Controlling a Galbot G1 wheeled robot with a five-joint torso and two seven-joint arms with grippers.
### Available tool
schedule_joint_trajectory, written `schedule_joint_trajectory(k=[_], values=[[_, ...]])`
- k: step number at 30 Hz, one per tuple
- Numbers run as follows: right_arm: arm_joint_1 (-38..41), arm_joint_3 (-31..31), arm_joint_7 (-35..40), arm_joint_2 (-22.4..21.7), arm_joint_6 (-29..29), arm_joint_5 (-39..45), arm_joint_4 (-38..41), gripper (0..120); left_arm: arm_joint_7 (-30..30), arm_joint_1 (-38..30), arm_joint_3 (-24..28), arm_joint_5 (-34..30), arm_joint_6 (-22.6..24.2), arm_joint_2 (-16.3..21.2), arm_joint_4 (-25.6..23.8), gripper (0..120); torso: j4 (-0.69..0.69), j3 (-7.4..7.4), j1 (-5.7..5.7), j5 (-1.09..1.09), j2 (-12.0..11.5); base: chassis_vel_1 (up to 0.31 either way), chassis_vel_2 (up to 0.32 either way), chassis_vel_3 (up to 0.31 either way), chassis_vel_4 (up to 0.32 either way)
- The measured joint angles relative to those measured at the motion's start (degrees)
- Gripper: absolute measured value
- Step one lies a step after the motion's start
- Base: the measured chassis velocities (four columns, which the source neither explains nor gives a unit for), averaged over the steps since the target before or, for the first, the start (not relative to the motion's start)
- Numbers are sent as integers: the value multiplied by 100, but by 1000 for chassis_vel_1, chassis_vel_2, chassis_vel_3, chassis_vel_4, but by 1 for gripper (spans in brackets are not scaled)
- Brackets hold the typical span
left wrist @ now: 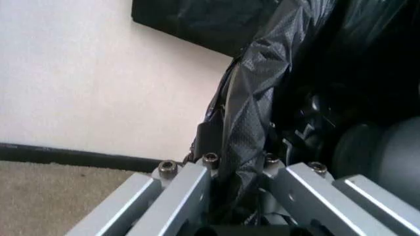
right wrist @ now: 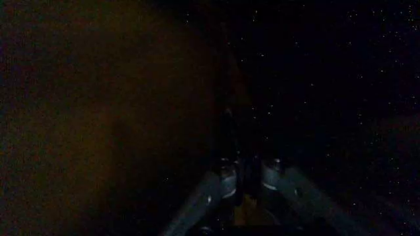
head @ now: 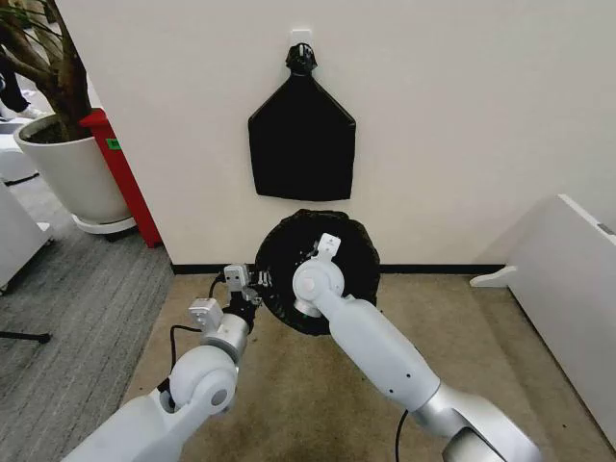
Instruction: Place the garbage bag over the trash bin.
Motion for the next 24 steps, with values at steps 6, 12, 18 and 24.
schedule_joint_trajectory(k=[6, 12, 18, 24], values=[[-27, -114, 193, -64, 32, 139, 300, 0, -65, 38, -45, -56, 35, -18, 43, 1, 0, 0, 0, 0, 0, 0, 0, 0, 0], [-34, -310, 448, -86, 59, 457, 624, 0, -87, 30, -73, -55, 36, -39, 117, 1, 0, 0, 0, 0, 0, 0, 0, 0, 0], [-20, -246, 331, 69, 13, 397, 225, 0, -94, 63, -108, -58, 35, 6, -5, 1, 0, 0, 0, 0, 0, 0, 0, 0, 0], [-14, -66, 39, 163, -40, 172, -198, 0, -98, 234, -158, -80, 29, 57, -233, 1, -1, 0, 0, 0, 0, 0, 0, 0, 0]])
